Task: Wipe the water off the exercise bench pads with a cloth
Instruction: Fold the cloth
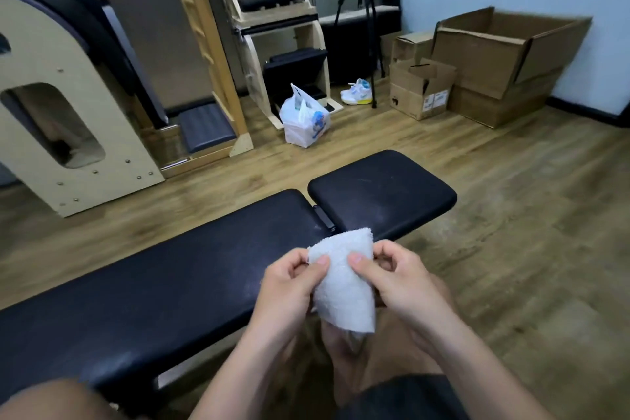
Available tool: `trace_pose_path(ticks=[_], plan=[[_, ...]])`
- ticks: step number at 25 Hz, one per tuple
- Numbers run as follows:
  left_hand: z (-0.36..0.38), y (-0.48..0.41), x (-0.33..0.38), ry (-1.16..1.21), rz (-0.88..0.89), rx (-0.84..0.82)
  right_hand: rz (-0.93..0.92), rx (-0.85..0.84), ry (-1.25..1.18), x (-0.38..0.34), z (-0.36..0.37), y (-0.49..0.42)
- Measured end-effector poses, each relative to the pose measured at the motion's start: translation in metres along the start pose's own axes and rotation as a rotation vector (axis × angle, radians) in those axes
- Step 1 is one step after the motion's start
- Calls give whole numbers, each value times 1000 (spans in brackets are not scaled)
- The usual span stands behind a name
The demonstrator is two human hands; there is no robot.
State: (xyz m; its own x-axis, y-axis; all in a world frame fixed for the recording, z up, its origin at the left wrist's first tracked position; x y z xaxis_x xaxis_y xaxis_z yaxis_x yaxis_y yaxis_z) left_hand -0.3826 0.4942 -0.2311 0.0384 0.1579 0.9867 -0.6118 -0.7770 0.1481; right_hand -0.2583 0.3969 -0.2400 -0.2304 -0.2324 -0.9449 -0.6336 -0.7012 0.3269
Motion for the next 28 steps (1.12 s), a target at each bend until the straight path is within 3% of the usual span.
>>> trace_pose_path(ticks=[4, 9, 12, 15, 20, 28], plan=[[5, 19, 23, -33, 110, -131, -45, 68, 9, -12, -10, 25], [7, 30, 32, -250, 275, -321, -170, 102, 26, -27, -21, 57], [21, 27, 40, -136, 287, -420, -248, 151, 36, -36, -32, 80], [58, 28, 48, 23, 204, -635, -281, 262, 24, -44, -60, 104], [147, 32, 67, 94, 154, -959, -255, 368, -260, -49, -118, 155], [300, 94, 56, 59, 180, -1253, -124, 926, -259, -27, -211, 262]])
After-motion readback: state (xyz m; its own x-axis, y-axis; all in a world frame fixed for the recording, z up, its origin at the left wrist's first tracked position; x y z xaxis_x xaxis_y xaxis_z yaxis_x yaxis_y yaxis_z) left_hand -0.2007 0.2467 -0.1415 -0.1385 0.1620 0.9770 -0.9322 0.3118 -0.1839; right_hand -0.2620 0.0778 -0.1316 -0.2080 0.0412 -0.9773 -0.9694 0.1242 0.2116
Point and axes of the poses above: each hand's wrist, its own y-axis away from the middle knuckle, its own z-axis out of the palm, x = y × z, the point moved 1 cm from there along -y, towards the middle knuckle, and after that the axes turned 7 degrees about z, right-handed, at the moved point
